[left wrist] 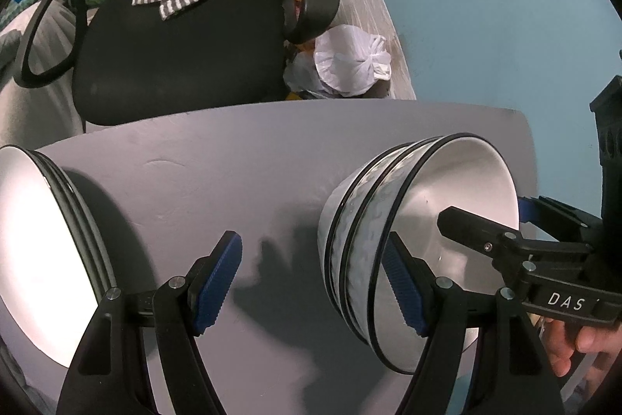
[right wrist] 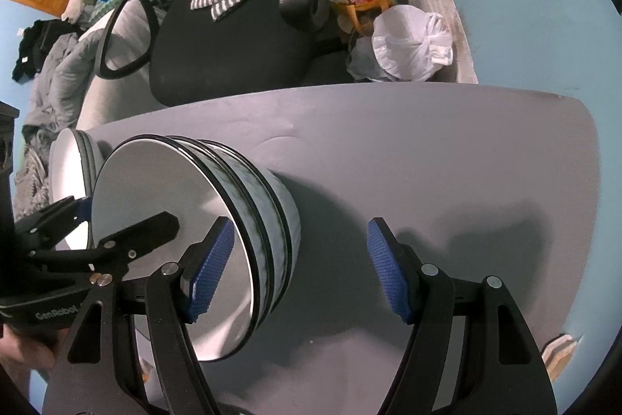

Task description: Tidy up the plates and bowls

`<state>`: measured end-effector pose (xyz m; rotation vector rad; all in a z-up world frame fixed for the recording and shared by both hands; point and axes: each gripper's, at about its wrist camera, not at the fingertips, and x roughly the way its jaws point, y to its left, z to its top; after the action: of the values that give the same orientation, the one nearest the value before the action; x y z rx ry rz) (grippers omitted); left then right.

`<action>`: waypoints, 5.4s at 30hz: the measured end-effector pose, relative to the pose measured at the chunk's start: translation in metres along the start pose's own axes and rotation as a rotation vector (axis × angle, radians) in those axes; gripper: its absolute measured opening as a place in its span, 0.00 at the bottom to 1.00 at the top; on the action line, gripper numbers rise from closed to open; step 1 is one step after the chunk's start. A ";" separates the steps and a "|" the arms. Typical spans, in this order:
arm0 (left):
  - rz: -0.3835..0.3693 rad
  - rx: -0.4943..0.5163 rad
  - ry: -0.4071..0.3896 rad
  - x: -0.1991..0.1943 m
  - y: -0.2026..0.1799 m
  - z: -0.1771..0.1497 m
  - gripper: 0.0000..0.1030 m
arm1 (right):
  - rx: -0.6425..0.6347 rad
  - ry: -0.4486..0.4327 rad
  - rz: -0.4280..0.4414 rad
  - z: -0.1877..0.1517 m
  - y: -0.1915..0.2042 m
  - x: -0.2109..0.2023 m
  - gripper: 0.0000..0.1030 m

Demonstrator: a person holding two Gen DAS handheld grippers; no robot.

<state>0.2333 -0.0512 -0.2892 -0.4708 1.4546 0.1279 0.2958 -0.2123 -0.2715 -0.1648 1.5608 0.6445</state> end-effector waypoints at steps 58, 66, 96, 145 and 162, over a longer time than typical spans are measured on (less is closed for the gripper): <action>-0.120 -0.010 0.113 -0.009 0.034 -0.035 0.26 | -0.090 0.154 0.083 -0.024 0.041 0.022 0.20; -0.152 -0.046 0.111 -0.010 0.038 -0.041 0.27 | -0.095 0.160 0.083 -0.026 0.043 0.023 0.22; -0.068 -0.079 0.051 -0.033 0.066 -0.096 0.22 | -0.105 0.151 0.067 -0.057 0.080 0.024 0.18; -0.116 -0.083 0.128 -0.018 0.081 -0.091 0.25 | -0.053 0.172 0.107 -0.061 0.097 0.038 0.21; -0.084 -0.131 0.047 -0.063 0.103 -0.087 0.25 | -0.128 0.185 0.115 -0.062 0.126 0.021 0.19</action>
<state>0.1078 0.0215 -0.2556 -0.6449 1.4756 0.1466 0.1791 -0.1322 -0.2563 -0.2377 1.7167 0.8394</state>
